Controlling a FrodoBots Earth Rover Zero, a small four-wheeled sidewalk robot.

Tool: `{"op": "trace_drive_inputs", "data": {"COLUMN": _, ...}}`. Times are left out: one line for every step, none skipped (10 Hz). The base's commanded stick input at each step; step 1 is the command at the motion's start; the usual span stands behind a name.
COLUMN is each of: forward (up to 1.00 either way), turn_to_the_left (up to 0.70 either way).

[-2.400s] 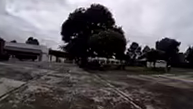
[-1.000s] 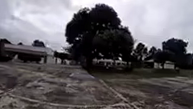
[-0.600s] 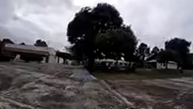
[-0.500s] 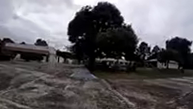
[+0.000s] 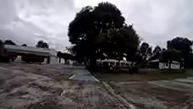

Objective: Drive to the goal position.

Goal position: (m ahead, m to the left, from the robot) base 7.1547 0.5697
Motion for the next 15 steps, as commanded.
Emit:
{"op": "trace_drive_inputs", "data": {"forward": 0.50, "turn_to_the_left": 0.00}}
{"op": "trace_drive_inputs", "data": {"forward": 0.50, "turn_to_the_left": 0.00}}
{"op": "trace_drive_inputs", "data": {"forward": 0.50, "turn_to_the_left": 0.00}}
{"op": "trace_drive_inputs", "data": {"forward": 0.50, "turn_to_the_left": 0.00}}
{"op": "trace_drive_inputs", "data": {"forward": 0.50, "turn_to_the_left": 0.00}}
{"op": "trace_drive_inputs", "data": {"forward": 0.50, "turn_to_the_left": 0.00}}
{"op": "trace_drive_inputs", "data": {"forward": 0.50, "turn_to_the_left": 0.00}}
{"op": "trace_drive_inputs", "data": {"forward": 0.50, "turn_to_the_left": 0.00}}
{"op": "trace_drive_inputs", "data": {"forward": 0.50, "turn_to_the_left": 0.00}}
{"op": "trace_drive_inputs", "data": {"forward": 0.50, "turn_to_the_left": 0.00}}
{"op": "trace_drive_inputs", "data": {"forward": 0.50, "turn_to_the_left": 0.00}}
{"op": "trace_drive_inputs", "data": {"forward": 0.50, "turn_to_the_left": 0.00}}
{"op": "trace_drive_inputs", "data": {"forward": 0.50, "turn_to_the_left": 0.00}}
{"op": "trace_drive_inputs", "data": {"forward": 0.50, "turn_to_the_left": 0.00}}
{"op": "trace_drive_inputs", "data": {"forward": 0.50, "turn_to_the_left": 0.00}}
